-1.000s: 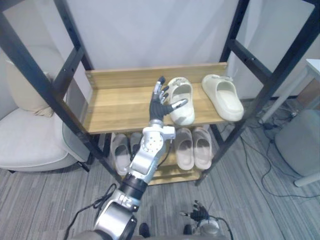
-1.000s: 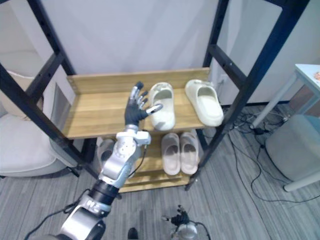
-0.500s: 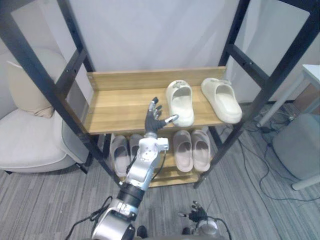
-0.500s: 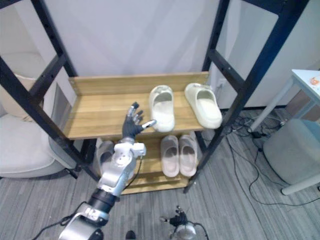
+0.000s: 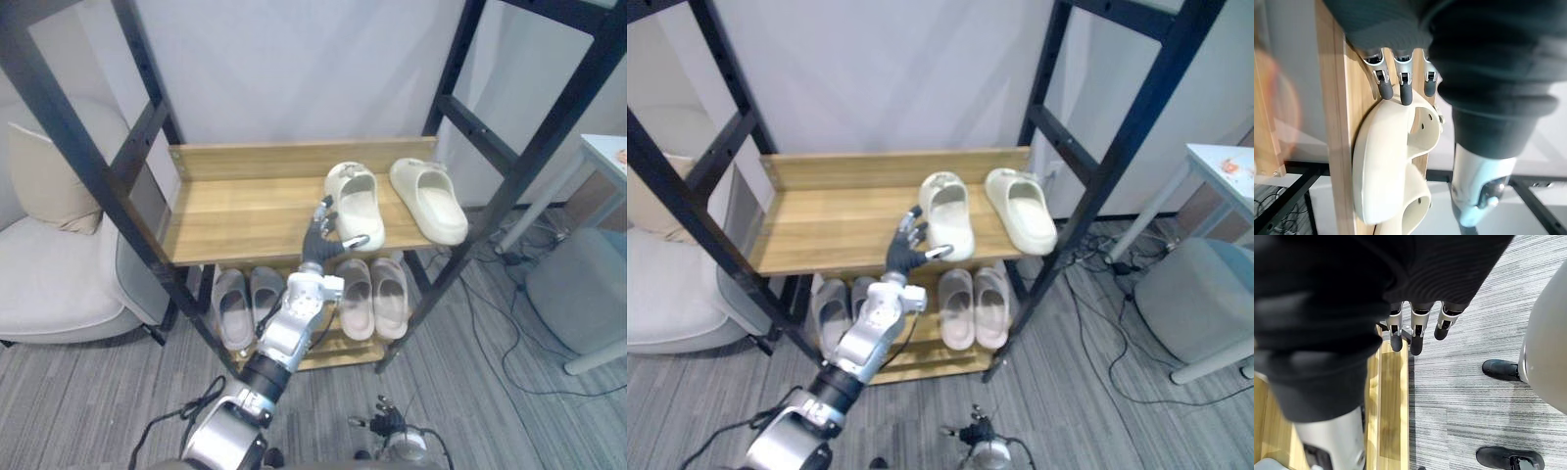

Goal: Organize the slippers on the shoe rack

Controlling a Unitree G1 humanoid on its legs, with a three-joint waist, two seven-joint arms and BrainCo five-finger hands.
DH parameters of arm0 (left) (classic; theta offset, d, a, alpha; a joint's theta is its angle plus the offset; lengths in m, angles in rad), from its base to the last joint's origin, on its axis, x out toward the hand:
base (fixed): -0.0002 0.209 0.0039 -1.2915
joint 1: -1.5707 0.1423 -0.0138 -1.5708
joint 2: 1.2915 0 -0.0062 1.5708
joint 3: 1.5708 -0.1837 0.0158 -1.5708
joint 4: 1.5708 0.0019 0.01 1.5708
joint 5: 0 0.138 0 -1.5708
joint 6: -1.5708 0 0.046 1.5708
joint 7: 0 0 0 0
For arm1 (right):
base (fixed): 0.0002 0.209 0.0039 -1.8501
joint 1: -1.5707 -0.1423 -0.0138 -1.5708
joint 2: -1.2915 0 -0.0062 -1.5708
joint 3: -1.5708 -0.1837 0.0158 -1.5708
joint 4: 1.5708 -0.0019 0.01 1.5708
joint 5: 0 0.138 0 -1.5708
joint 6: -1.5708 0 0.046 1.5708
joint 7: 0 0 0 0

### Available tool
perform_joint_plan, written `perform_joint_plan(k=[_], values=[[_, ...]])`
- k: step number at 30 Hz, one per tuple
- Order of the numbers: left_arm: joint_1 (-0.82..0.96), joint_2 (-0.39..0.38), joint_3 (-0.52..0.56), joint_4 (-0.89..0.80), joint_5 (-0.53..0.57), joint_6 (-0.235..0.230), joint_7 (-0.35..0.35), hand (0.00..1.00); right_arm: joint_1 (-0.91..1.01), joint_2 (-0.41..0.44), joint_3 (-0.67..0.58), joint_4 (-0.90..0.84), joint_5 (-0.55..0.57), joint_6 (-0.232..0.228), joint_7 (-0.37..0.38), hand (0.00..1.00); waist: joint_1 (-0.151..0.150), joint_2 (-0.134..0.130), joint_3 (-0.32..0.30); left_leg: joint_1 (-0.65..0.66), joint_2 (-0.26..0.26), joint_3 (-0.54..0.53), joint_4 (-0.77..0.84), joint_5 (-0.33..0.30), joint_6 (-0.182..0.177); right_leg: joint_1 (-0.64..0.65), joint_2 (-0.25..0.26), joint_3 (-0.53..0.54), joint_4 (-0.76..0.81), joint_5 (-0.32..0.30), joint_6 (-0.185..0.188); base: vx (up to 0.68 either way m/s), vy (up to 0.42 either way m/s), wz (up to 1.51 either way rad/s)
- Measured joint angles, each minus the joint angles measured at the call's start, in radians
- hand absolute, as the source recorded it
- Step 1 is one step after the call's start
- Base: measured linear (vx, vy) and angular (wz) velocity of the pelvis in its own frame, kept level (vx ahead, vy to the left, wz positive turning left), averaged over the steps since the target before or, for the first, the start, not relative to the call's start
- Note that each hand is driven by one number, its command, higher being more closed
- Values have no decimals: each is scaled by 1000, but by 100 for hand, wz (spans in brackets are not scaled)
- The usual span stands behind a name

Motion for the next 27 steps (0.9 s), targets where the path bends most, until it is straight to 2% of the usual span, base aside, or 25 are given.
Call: perform_joint_plan(k=[10, 27], values=[[-108, -1, -23, 113, -1, 0, 2, 0, -24, -1, -41, 28, 0, 0, -1, 0, -25, 0, 0, 3, 2, 28, 0, -2, 1, -14, 3, 27, 3, 5, -5, 13, -1, -8], [-142, 2, -24, 155, -12, 0, 10, 0, -29, 0, -78, 29, 0, -1, -1, 0, -26, 3, 2, 8, 1, 40, 0, -4, -1, -15, 1, 37, 4, 5, -4, -1, -1, -1]])
